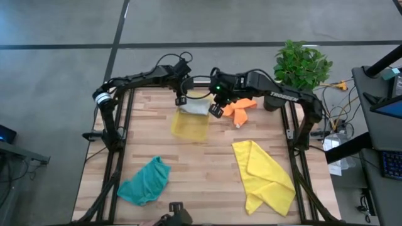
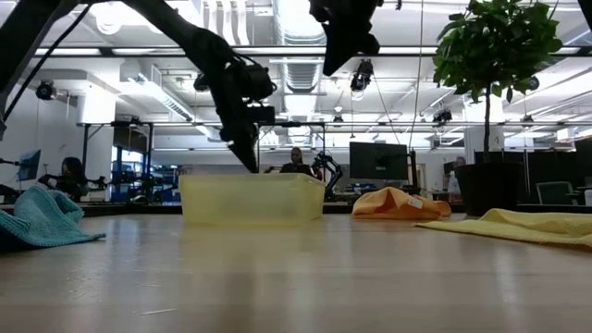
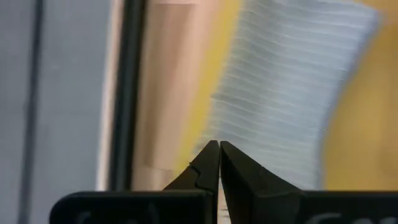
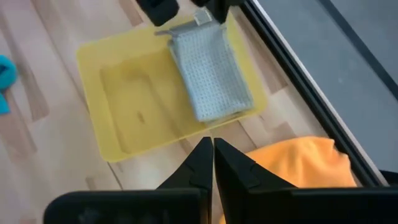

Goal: Fold microfiber towels
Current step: Put the folded gray microfiber cloth into the yellow bin

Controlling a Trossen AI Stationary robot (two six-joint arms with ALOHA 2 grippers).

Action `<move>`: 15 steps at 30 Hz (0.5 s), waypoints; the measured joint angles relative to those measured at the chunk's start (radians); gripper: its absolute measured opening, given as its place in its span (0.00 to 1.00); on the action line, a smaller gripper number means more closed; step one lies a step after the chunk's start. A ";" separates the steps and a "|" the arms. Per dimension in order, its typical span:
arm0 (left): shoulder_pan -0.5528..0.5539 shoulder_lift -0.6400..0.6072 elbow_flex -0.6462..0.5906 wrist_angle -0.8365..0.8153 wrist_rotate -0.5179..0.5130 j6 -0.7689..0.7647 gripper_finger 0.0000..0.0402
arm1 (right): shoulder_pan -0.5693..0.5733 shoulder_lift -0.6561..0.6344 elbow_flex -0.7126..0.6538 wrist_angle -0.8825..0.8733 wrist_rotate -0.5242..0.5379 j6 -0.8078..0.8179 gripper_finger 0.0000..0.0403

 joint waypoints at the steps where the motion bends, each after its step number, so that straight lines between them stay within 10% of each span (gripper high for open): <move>1: 0.000 0.000 0.000 -0.027 0.012 0.015 0.00 | 0.000 -0.003 -0.009 0.015 0.000 0.000 0.02; 15: -0.037 0.141 -0.002 -0.136 -0.020 0.050 0.00 | -0.001 -0.010 -0.027 0.082 0.000 -0.027 0.02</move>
